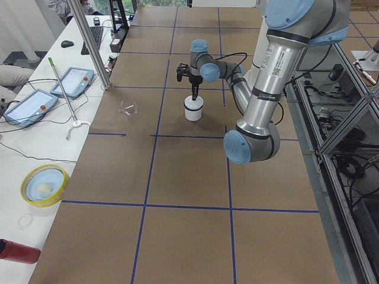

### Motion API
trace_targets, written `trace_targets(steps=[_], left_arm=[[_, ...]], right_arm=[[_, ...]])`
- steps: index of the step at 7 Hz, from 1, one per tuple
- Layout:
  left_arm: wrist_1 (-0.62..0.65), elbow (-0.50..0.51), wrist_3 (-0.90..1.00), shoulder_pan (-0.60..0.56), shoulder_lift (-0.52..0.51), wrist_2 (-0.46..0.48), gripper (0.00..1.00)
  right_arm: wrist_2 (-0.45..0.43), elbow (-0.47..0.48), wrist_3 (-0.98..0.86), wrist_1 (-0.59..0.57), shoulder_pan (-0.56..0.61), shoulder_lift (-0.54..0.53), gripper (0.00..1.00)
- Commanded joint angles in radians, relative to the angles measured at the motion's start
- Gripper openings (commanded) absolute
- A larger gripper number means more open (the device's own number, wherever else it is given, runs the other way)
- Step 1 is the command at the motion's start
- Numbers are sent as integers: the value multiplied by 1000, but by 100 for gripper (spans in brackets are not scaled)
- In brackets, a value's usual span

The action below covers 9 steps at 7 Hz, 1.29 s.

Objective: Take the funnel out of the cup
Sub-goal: 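Lower the lid onto the mug and open the left gripper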

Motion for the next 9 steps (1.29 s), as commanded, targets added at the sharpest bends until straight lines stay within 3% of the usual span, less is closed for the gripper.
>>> trace_targets(steps=[1, 5, 6, 7, 8, 9], left_arm=[[-10, 7, 0, 1, 0, 0, 0], [-26, 19, 0, 3, 1, 0, 0], [-26, 19, 0, 3, 0, 0, 18], [-26, 21, -2, 3, 1, 0, 51], [-26, 19, -3, 1, 3, 0, 100], [-26, 18, -3, 0, 6, 0, 100]], right_arm=[[0, 0, 0, 0, 0, 0, 100], [0, 0, 0, 0, 0, 0, 100], [0, 0, 0, 0, 0, 0, 100], [0, 0, 0, 0, 0, 0, 100], [0, 0, 0, 0, 0, 0, 100], [0, 0, 0, 0, 0, 0, 100]])
